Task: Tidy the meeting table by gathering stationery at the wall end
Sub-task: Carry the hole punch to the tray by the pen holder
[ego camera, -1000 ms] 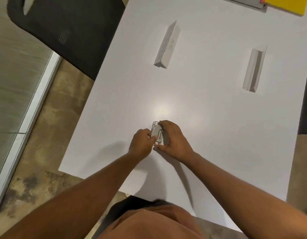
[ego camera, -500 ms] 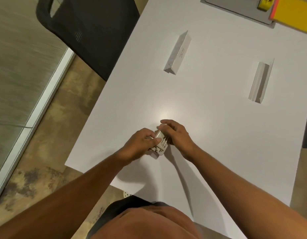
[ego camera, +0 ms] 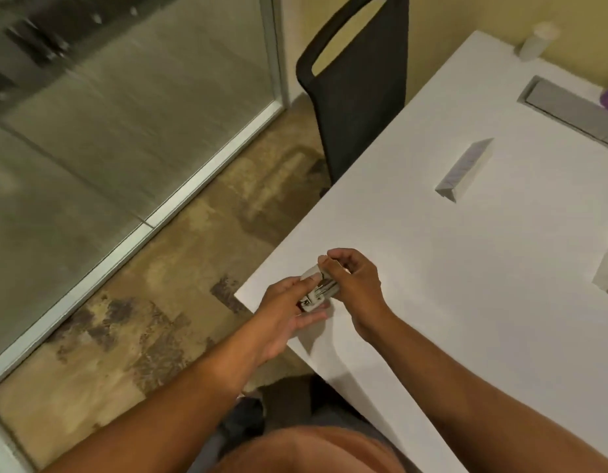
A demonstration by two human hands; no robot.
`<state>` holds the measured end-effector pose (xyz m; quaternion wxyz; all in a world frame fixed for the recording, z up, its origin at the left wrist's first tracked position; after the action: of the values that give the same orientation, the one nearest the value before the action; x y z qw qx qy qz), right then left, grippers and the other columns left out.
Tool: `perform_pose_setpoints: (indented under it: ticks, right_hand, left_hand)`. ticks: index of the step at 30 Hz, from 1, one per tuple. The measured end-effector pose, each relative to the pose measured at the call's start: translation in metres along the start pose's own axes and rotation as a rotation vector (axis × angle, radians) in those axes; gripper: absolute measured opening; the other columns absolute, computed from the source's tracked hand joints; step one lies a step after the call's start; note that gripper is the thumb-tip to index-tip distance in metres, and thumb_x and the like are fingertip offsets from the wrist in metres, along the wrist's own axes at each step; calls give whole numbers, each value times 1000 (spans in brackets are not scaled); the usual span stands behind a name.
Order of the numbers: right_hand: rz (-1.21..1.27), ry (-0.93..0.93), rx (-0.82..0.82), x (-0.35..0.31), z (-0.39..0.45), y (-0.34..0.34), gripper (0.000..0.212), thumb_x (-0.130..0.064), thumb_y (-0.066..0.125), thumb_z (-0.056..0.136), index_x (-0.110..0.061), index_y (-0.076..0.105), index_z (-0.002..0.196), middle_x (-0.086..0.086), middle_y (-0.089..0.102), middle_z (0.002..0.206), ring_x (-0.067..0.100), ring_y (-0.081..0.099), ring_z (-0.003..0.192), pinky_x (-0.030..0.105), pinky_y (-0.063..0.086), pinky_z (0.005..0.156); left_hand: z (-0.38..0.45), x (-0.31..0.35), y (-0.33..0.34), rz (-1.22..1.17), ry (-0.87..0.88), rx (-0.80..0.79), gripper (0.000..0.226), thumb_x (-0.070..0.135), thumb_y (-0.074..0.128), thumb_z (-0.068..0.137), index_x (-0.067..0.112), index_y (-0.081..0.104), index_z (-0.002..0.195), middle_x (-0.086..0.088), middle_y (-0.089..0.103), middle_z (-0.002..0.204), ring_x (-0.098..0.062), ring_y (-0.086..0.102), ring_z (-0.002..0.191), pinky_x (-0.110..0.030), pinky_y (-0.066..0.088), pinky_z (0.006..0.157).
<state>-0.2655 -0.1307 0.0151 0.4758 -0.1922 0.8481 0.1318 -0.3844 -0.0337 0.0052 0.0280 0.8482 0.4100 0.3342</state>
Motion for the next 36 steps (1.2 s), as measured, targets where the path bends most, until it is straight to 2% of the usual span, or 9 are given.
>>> perform_pose_setpoints:
  ticks: [5, 7, 10, 14, 17, 22, 26, 32, 36]
  right_hand:
    - [-108, -107, -111, -18, -35, 113, 23, -29, 80, 92, -16, 72, 109, 7, 75, 109, 24, 76, 100, 44, 63, 90]
    - [-125, -130, -128, -19, -50, 158, 25, -30, 81, 92, -15, 71, 110, 8, 77, 108, 25, 77, 99, 43, 64, 89]
    - [-111, -132, -173, -17, -73, 232, 26, -26, 82, 91, -13, 71, 110, 12, 78, 104, 30, 78, 94, 42, 63, 81]
    - [-171, -209, -264, -29, -102, 315, 17, -18, 77, 94, -8, 71, 107, 16, 78, 100, 20, 75, 82, 30, 60, 69]
    - [-283, -324, -335, -44, -121, 368, 8, -18, 73, 98, -11, 74, 100, 6, 77, 96, 15, 72, 85, 34, 61, 78]
    - [-430, -421, -446, -62, -132, 429, 10, -19, 65, 101, -17, 74, 96, -13, 75, 84, 5, 70, 79, 26, 56, 75]
    - [-444, -445, -481, -67, -121, 461, 12, -19, 65, 101, -20, 75, 95, -5, 77, 88, 14, 72, 85, 38, 57, 81]
    - [-364, -451, -489, -74, -77, 493, 14, -9, 63, 103, -12, 73, 93, -4, 73, 81, 10, 69, 76, 30, 55, 70]
    - [-363, -450, -423, -92, -22, 498, 15, -14, 65, 99, -20, 74, 88, -4, 75, 80, 13, 71, 76, 35, 58, 69]
  left_hand:
    - [-48, 39, -101, -160, 129, 86, 40, 20, 85, 82, 3, 71, 116, -20, 77, 119, -23, 78, 99, -32, 65, 76]
    - [-70, 56, -141, -187, 170, 116, 47, 18, 86, 81, 3, 68, 121, -18, 79, 114, -23, 79, 97, -33, 66, 75]
    - [-107, 84, -211, -212, 251, 181, 42, 18, 87, 82, 7, 67, 117, -14, 81, 102, -23, 79, 91, -31, 66, 72]
    - [-147, 112, -280, -248, 323, 192, 20, 25, 81, 89, 11, 73, 100, -8, 80, 85, -17, 77, 73, -27, 63, 63]
    - [-168, 129, -324, -268, 369, 213, 30, 34, 82, 87, 15, 73, 108, -6, 80, 89, -15, 76, 75, -25, 62, 60]
    - [-185, 146, -363, -324, 426, 232, 36, 40, 80, 88, 16, 72, 114, -4, 81, 94, -12, 77, 79, -30, 62, 70]
    - [-186, 163, -384, -365, 438, 252, 45, 36, 81, 89, 9, 69, 122, -8, 81, 99, -19, 79, 91, -33, 63, 73]
    - [-151, 203, -406, -298, 429, 287, 54, 39, 80, 89, 6, 66, 129, -10, 80, 105, -20, 78, 96, -34, 62, 79]
    - [-109, 248, -400, -240, 390, 268, 39, 34, 76, 94, 9, 70, 122, -13, 80, 109, -21, 77, 97, -36, 64, 85]
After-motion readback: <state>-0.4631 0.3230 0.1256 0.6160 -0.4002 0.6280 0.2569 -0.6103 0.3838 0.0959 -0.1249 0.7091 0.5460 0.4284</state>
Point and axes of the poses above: each hand's wrist, its own z-axis towards the middle knuckle, its own y-axis out of the palm, x = y × z, the point moved 9 cm from there along z, towards the middle knuckle
